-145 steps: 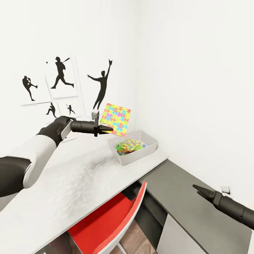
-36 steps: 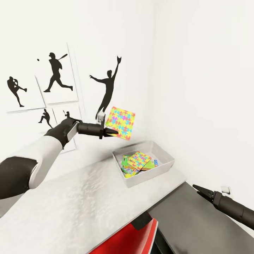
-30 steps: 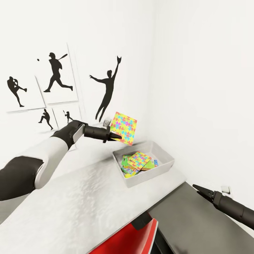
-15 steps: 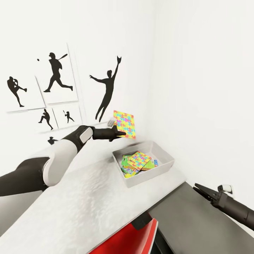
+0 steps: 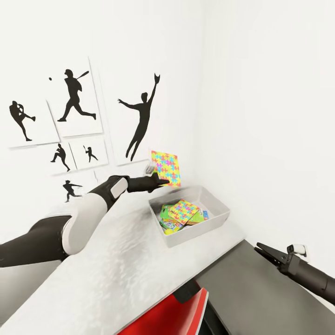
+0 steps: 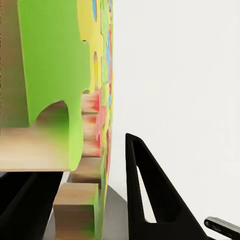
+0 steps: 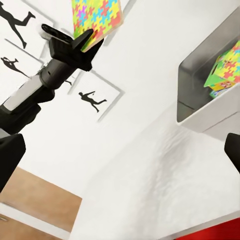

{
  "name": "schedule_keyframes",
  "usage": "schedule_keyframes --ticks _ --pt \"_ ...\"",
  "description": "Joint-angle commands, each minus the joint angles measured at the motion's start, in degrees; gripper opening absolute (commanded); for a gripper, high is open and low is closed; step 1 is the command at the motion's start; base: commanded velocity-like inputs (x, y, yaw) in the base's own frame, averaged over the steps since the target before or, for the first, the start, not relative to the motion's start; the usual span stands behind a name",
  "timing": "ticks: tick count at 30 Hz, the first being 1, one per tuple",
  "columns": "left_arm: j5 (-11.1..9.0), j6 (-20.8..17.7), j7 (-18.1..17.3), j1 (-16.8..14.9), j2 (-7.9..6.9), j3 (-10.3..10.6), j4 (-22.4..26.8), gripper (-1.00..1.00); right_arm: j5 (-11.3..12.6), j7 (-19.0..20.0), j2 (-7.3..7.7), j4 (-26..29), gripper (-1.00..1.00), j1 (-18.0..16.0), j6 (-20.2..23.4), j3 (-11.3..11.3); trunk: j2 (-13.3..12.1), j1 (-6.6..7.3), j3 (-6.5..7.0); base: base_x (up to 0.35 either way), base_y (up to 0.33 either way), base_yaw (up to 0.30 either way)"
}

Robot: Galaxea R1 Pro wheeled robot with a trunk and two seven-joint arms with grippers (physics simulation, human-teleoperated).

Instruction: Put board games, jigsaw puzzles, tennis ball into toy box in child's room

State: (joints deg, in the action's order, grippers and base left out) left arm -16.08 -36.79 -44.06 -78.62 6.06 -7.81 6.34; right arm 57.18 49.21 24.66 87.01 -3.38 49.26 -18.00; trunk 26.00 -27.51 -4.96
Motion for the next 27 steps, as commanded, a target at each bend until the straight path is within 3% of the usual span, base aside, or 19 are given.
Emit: schedule_keyframes --ticks 1,4,7,10,16,27 --pt "0.00 0.60 0.13 0.77 0.82 -0.64 0.01 -1.00 0.07 0.06 -0.11 0.00 1.00 -0.05 0.31 -0.05 0.12 -0.03 -0.13 0.000 0.000 0.000" --pt "-0.01 3.32 0.33 2.45 2.44 -0.69 0.00 -1.00 0.05 0.03 -0.42 0.00 1.00 -0.05 0.37 -0.09 0.12 -0.03 -0.22 0.000 0.000 0.000" --pt "-0.09 5.84 0.42 4.14 3.05 -0.85 -0.01 -1.00 -0.01 -0.04 -0.56 0.00 1.00 -0.05 0.27 -0.10 0.12 -0.03 -0.41 0.000 0.000 0.000" --pt "-0.94 7.23 0.45 6.26 3.25 -0.93 -0.01 -1.00 -0.04 -0.07 -0.63 0.00 1.00 -0.05 0.18 -0.10 0.12 -0.03 -0.66 0.000 0.000 0.000" --pt "-4.47 10.02 0.46 9.63 3.31 -0.97 -0.01 -1.00 -0.05 -0.08 -0.73 0.00 1.00 -0.05 0.14 -0.05 0.12 -0.03 -1.20 0.000 0.000 0.000" --pt "-5.40 10.40 3.52 12.36 3.29 -1.26 0.32 -1.00 -0.13 -0.69 -1.36 0.03 1.00 -0.05 0.10 -0.09 0.12 -0.03 -2.23 0.000 0.000 0.000"
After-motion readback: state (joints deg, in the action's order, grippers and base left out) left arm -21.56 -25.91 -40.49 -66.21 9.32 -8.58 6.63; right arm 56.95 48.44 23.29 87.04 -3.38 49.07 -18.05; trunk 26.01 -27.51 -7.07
